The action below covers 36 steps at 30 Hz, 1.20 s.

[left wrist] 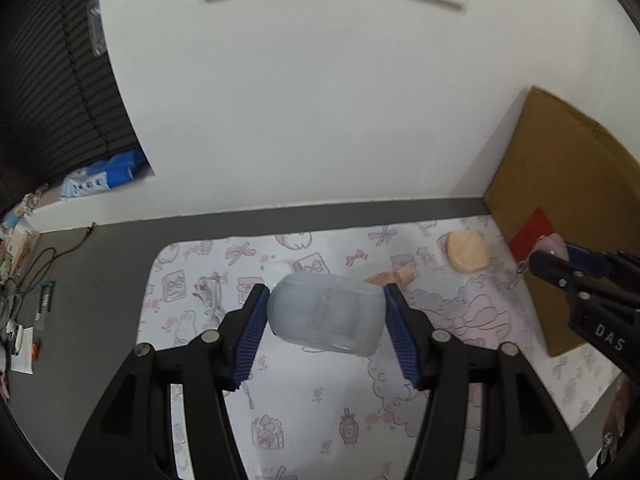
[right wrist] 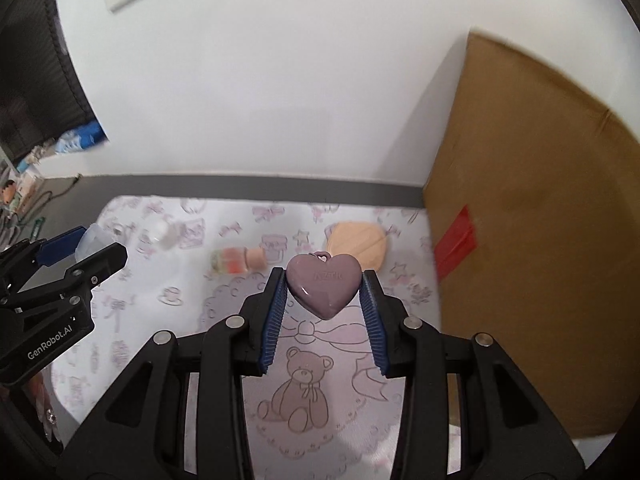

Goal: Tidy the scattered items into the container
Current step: 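Grasp the pink heart keychain with the right tool while the left tool grasps the frosted case, then carry the pink heart keychain and frosted case with both tools over the box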

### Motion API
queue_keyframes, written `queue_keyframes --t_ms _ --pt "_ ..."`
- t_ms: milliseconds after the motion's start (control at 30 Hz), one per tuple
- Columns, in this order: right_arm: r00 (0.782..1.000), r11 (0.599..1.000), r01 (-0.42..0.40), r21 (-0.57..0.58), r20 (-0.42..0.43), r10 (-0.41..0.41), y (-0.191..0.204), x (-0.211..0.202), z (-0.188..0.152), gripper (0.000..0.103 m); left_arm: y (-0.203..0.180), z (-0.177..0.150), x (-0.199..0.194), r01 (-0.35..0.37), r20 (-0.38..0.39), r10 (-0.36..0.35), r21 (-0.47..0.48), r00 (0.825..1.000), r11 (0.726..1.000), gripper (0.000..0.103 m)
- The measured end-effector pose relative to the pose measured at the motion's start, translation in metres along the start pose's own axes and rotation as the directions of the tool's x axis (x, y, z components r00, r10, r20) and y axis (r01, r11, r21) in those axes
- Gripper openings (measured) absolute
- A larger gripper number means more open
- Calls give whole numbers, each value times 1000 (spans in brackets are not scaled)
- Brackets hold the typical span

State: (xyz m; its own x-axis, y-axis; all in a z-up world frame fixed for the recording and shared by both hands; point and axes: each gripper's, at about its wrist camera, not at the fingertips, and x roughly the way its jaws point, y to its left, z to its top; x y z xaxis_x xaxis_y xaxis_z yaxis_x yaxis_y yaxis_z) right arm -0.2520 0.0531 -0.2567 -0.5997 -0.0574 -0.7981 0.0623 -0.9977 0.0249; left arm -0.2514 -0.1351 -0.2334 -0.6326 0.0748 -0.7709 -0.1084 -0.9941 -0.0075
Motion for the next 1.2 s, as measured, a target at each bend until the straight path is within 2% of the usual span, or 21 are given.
queue_keyframes --t_ms 333,600,733,967,1200 --pt "996 999 10 -40 84 -6 15 -111 33 39 -3 24 -101 -7 85 8 -13 996 1000 57" --pt "983 998 19 -62 182 -8 23 -190 47 39 -16 35 -181 -13 198 13 -3 980 1000 57" --pt "976 997 24 -71 219 -8 23 -220 49 39 -18 35 -211 -9 230 10 -6 973 1000 57" --pt "963 994 49 -95 268 -21 25 -262 46 39 -22 33 -239 3 262 2 -19 965 1000 57" --pt "957 993 67 -92 289 -38 21 -282 42 39 -33 30 -250 2 266 10 -42 964 999 57"
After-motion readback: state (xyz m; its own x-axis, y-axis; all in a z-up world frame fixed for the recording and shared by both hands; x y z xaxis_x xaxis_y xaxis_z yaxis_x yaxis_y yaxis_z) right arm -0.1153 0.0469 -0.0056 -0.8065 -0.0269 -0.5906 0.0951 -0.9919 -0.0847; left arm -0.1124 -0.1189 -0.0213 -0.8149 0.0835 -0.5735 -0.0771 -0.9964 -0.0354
